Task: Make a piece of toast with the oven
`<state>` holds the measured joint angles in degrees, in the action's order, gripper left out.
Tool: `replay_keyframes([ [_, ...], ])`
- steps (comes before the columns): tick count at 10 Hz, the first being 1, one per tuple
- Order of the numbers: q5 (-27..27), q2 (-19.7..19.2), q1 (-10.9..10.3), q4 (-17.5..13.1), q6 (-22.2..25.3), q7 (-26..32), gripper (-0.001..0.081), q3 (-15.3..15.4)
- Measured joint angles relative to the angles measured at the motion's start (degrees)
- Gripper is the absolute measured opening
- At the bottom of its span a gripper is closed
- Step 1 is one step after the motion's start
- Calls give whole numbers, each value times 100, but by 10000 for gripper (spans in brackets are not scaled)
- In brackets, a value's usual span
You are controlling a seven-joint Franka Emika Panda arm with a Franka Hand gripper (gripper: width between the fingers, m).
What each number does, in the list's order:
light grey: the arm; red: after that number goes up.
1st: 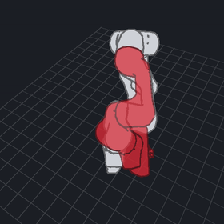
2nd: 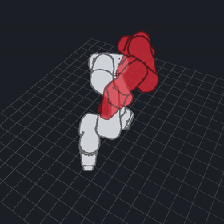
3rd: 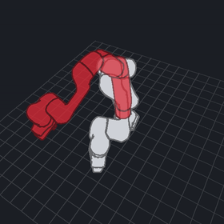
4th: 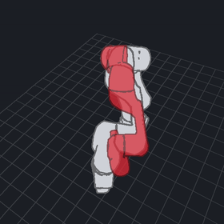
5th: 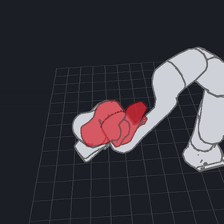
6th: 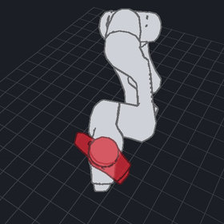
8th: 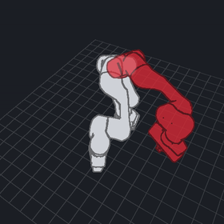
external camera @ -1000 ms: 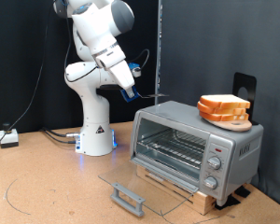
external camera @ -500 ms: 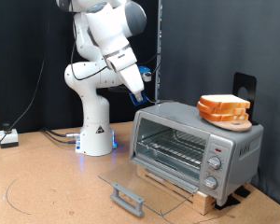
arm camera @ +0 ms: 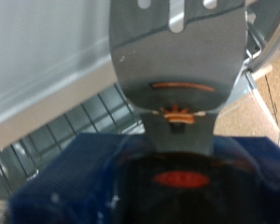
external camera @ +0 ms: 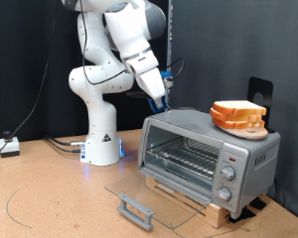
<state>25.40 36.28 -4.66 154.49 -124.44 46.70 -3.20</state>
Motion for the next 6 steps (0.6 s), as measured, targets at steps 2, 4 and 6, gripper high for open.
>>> replay_keyframes([
  [2, 144, -51, -65, -79, -43, -113, 412, 123],
  [4, 163, -99, -68, -144, -86, -270, 412, 237],
  [6, 156, -221, -67, -237, -87, -367, 412, 306],
])
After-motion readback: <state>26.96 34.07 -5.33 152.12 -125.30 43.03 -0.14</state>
